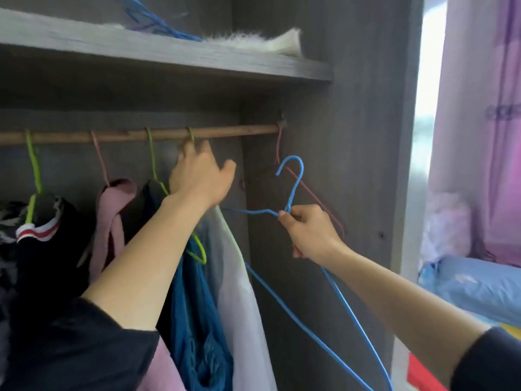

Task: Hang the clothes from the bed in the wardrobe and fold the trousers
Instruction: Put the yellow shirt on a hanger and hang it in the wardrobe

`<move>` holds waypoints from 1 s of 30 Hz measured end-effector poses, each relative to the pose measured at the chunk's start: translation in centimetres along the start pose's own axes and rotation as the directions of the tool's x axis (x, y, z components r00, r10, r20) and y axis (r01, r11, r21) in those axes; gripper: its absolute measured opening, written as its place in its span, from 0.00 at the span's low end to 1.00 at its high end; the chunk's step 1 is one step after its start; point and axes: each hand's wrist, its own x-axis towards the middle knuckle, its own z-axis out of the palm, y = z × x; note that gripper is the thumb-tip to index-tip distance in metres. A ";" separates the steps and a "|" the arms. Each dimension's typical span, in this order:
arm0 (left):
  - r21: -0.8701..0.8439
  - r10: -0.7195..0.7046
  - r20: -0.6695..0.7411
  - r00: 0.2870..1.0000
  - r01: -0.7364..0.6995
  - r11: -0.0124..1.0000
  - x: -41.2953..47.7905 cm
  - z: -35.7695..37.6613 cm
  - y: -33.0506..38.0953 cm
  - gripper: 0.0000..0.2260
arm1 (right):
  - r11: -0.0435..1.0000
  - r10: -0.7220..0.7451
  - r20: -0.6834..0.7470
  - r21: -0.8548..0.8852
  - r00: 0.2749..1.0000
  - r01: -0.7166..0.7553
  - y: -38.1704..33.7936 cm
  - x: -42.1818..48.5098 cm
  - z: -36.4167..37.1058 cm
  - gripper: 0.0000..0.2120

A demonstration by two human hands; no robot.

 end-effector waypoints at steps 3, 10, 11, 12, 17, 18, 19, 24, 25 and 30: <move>-0.070 0.098 0.010 0.995 -0.097 0.993 -4.2 2.0 2.8 0.26 | 0.993 0.104 0.059 0.047 0.993 -0.107 0.8 -3.3 -2.5 0.17; -0.395 0.264 -0.074 0.962 -0.271 0.878 -15.7 5.4 9.8 0.18 | 0.979 0.183 0.161 0.059 0.970 -0.195 5.0 -12.5 -11.6 0.15; -0.434 0.269 -0.078 0.960 -0.275 0.858 -17.4 5.7 11.0 0.18 | 0.974 0.204 0.167 0.061 0.965 -0.216 5.9 -14.2 -13.2 0.13; -0.463 0.274 -0.075 0.959 -0.277 0.842 -19.1 6.0 12.3 0.19 | 0.967 0.231 0.170 0.065 0.958 -0.245 6.8 -16.0 -14.9 0.11; -0.544 0.373 0.050 0.926 -0.288 0.788 -28.6 8.5 22.4 0.16 | 0.926 0.368 0.117 0.041 0.923 -0.374 11.3 -25.3 -24.5 0.15; -0.565 0.387 0.112 0.915 -0.262 0.783 -30.9 9.2 25.0 0.15 | 0.914 0.401 0.107 0.014 0.910 -0.405 12.2 -27.4 -26.6 0.12; -0.590 0.400 0.176 0.899 -0.229 0.774 -33.2 9.8 27.7 0.15 | 0.899 0.437 0.093 -0.011 0.895 -0.438 13.3 -29.5 -28.9 0.10; -0.655 0.509 0.382 0.771 -0.163 0.738 -45.0 12.3 40.1 0.15 | 0.812 0.575 -0.056 -0.085 0.816 -0.578 18.5 -40.9 -40.0 0.13; -0.663 0.529 0.414 0.741 -0.152 0.733 -47.1 12.7 42.3 0.15 | 0.789 0.599 -0.091 -0.104 0.795 -0.606 19.4 -43.0 -42.1 0.14; -0.679 0.666 0.519 0.535 -0.215 0.702 -55.8 14.4 52.4 0.16 | 0.657 0.702 -0.282 -0.097 0.654 -0.747 23.5 -52.2 -51.9 0.19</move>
